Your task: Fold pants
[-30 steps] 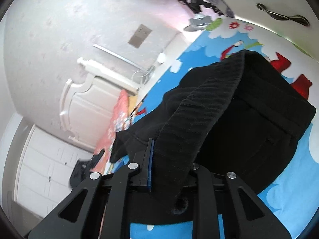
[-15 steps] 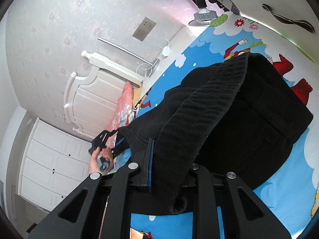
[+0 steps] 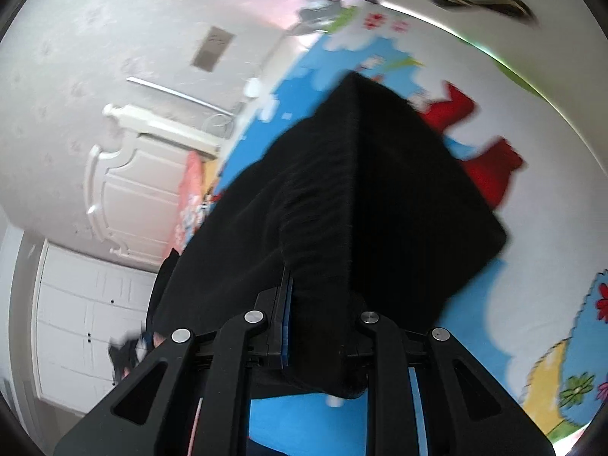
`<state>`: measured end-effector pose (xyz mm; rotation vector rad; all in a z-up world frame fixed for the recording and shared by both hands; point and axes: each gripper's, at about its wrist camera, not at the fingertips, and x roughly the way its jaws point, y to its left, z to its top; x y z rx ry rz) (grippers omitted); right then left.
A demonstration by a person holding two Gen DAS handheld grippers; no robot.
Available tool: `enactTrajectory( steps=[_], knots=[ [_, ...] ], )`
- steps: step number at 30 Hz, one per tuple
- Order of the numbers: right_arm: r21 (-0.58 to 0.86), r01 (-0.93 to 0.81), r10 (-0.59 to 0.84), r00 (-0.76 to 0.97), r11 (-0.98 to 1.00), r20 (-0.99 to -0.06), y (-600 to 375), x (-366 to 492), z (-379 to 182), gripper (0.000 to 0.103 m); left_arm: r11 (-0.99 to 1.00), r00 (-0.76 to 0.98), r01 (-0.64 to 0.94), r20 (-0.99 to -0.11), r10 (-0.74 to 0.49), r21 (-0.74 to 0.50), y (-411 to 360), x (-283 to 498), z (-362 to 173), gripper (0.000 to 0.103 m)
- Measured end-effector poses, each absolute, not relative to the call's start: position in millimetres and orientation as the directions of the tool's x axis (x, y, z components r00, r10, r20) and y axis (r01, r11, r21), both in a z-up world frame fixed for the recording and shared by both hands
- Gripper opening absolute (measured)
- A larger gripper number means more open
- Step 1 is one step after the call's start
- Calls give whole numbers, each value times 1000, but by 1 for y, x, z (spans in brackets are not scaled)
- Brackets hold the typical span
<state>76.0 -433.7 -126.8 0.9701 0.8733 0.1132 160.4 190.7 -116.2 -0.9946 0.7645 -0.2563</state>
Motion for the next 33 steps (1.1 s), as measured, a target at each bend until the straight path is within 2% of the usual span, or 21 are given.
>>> enactTrajectory(
  steps=[3, 6, 9, 10, 11, 13, 15, 17, 19, 23, 25, 28, 33],
  knots=[
    [744, 302, 447, 645, 596, -620, -438, 75, -143, 22, 587, 674, -203, -546, -497, -784, 184, 109, -153, 4],
    [755, 310, 454, 646, 578, -613, -439, 73, -152, 23, 536, 664, -239, -539, -518, -810, 189, 104, -178, 5],
    [771, 313, 462, 654, 555, -599, -441, 71, -154, 23, 554, 664, -233, -547, -510, -799, 185, 120, -179, 8],
    [772, 312, 460, 658, 554, -596, -441, 70, -154, 23, 559, 664, -231, -549, -507, -796, 183, 125, -176, 15],
    [772, 312, 456, 662, 553, -595, -440, 69, -154, 23, 577, 663, -230, -560, -496, -784, 181, 128, -174, 28],
    [775, 317, 451, 669, 547, -592, -441, 69, -155, 23, 618, 663, -244, -594, -456, -747, 176, 131, -170, 38],
    [754, 307, 434, 667, 581, -605, -439, 69, -149, 22, 697, 637, -244, -653, -410, -675, 166, 141, -168, 36],
    [725, 298, 418, 657, 622, -628, -436, 74, -140, 20, 735, 618, -240, -684, -388, -634, 165, 149, -171, 11],
    [711, 296, 412, 649, 638, -640, -437, 79, -131, 19, 723, 619, -244, -678, -397, -646, 169, 147, -170, 8],
    [678, 259, 374, 675, 687, -637, -438, 79, -100, 17, 707, 690, -204, -612, -386, -677, 175, 110, -132, 8],
    [621, 280, 316, 668, 732, -674, -441, 79, -99, 17, 734, 678, -193, -629, -381, -652, 166, 91, -128, 8],
    [616, 347, 328, 611, 708, -721, -456, 86, -133, 17, 754, 627, -212, -678, -383, -622, 157, 80, -152, 8],
    [603, 318, 323, 617, 732, -717, -454, 85, -132, 17, 739, 618, -226, -680, -395, -635, 162, 83, -165, 7]
  ],
)
